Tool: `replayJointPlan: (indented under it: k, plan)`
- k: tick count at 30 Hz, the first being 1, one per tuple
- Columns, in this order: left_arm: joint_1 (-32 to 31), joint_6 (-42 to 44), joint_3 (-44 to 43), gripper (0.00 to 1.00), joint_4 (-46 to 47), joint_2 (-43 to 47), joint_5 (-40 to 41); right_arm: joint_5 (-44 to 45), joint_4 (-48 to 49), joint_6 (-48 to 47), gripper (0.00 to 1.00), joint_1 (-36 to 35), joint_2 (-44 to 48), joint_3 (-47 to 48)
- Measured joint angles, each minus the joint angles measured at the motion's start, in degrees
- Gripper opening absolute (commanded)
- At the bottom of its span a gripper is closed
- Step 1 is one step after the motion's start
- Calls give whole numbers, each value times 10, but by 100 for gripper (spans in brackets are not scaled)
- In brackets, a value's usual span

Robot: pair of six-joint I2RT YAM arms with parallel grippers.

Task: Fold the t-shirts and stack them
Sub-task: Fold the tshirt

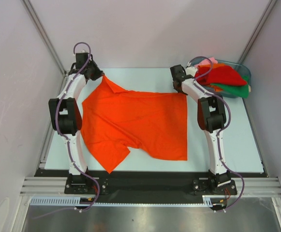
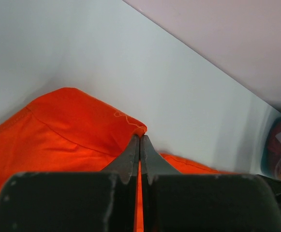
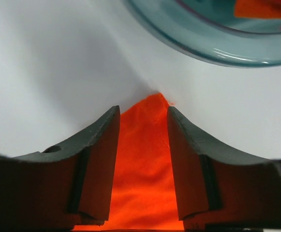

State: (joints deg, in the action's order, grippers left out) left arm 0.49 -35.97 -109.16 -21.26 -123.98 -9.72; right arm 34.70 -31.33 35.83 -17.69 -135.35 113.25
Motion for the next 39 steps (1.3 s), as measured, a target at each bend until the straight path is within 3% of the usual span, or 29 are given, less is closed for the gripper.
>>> replayJointPlan:
  k: [10,29,32,33,35,39]
  plan:
    - [0,0,7,0,11,0,-9,-5,-24,55,56,12,-1,0]
    - [0,0,7,0,19,0,-14,-7,-28,59,48,13,-39,21]
    - [0,0,7,0,19,0,-15,-5,-30,54,33,13,-50,39]
    - [0,0,7,0,19,0,-15,-5,-30,52,21,13,-50,40]
    - [0,0,7,0,19,0,-17,-5,-29,50,8,14,-50,40]
    - [2,0,7,0,17,1,-30,0,-4,22,0,13,-50,33]
